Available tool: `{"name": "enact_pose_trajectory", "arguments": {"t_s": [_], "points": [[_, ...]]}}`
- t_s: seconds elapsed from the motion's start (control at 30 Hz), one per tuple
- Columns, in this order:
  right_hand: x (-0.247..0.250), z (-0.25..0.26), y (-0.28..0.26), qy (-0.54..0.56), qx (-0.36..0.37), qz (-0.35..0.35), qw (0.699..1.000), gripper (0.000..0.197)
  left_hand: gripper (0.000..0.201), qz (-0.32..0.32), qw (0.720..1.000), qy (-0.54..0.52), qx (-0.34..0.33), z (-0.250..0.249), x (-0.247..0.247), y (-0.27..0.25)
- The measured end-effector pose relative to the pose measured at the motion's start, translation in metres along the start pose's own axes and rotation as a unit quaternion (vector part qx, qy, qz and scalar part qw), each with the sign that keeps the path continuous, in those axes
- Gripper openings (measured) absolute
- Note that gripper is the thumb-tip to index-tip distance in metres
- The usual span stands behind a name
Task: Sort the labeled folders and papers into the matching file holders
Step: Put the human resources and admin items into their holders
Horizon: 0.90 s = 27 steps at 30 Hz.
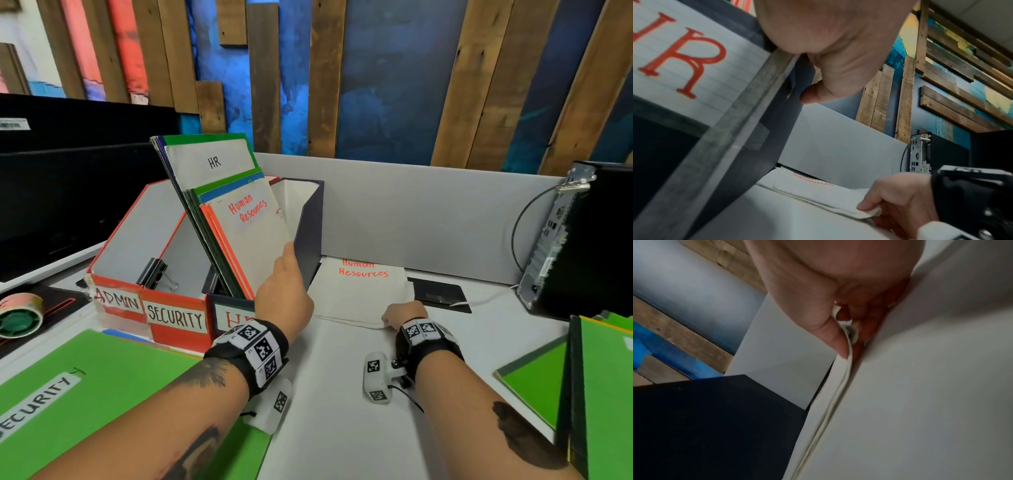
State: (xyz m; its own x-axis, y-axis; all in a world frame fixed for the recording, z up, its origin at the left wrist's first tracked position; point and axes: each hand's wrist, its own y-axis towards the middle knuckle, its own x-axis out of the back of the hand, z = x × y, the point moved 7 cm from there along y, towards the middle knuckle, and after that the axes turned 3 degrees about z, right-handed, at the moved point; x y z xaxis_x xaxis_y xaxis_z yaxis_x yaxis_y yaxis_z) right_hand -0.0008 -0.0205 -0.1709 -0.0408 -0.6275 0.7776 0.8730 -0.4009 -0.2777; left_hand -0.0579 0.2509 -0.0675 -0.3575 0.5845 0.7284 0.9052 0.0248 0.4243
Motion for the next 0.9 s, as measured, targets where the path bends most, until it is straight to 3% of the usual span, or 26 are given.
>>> {"name": "enact_pose_trajectory", "arguments": {"t_s": [0.07, 0.1, 0.17, 0.3, 0.37, 0.43, 0.6, 0.67, 0.7, 0.73, 0.83, 0.9], "points": [[0.003, -0.013, -0.002, 0.079, -0.022, 0.011, 0.997, 0.022, 0.075, 0.005, 1.000, -0.004, -0.002, -0.002, 0.001, 0.000], [0.002, -0.019, -0.005, 0.143, -0.027, 0.009, 0.989, 0.027, 0.075, 0.009, 1.000, -0.007, 0.000, -0.002, 0.003, 0.000], [0.001, -0.033, -0.022, 0.310, -0.063, 0.004, 0.949, 0.036, 0.074, 0.018, 1.000, -0.020, -0.003, -0.003, 0.004, -0.001], [-0.001, -0.043, -0.052, 0.464, -0.066, 0.065, 0.881, 0.009, 0.069, 0.037, 0.998, -0.048, -0.004, -0.007, 0.012, -0.004], [0.006, -0.046, -0.063, 0.524, -0.044, 0.052, 0.849, 0.019, 0.060, 0.053, 0.996, -0.075, 0.001, -0.005, 0.013, -0.002], [0.024, -0.050, -0.072, 0.551, -0.005, -0.012, 0.834, 0.033, 0.052, 0.056, 0.991, -0.124, -0.004, -0.003, 0.014, -0.002], [0.057, -0.072, -0.092, 0.703, -0.008, -0.057, 0.709, 0.045, 0.046, -0.076, 0.971, -0.217, -0.059, -0.005, 0.037, -0.032], [0.057, -0.077, -0.086, 0.698, 0.009, -0.024, 0.716, 0.044, 0.039, -0.088, 0.962, -0.245, -0.082, -0.012, 0.039, -0.041], [0.062, -0.079, -0.092, 0.655, 0.036, -0.054, 0.753, 0.041, 0.039, -0.067, 0.958, -0.268, -0.076, -0.017, 0.038, -0.043], [0.066, -0.081, -0.097, 0.635, 0.054, -0.083, 0.766, 0.040, 0.043, -0.041, 0.952, -0.296, -0.061, -0.022, 0.036, -0.043], [0.067, -0.078, -0.101, 0.641, 0.081, -0.070, 0.760, 0.047, 0.073, 0.051, 0.930, -0.364, 0.002, -0.036, 0.029, -0.040], [0.066, -0.071, -0.111, 0.637, 0.095, -0.053, 0.763, 0.040, 0.073, 0.099, 0.905, -0.412, 0.035, -0.042, 0.024, -0.039]]}}
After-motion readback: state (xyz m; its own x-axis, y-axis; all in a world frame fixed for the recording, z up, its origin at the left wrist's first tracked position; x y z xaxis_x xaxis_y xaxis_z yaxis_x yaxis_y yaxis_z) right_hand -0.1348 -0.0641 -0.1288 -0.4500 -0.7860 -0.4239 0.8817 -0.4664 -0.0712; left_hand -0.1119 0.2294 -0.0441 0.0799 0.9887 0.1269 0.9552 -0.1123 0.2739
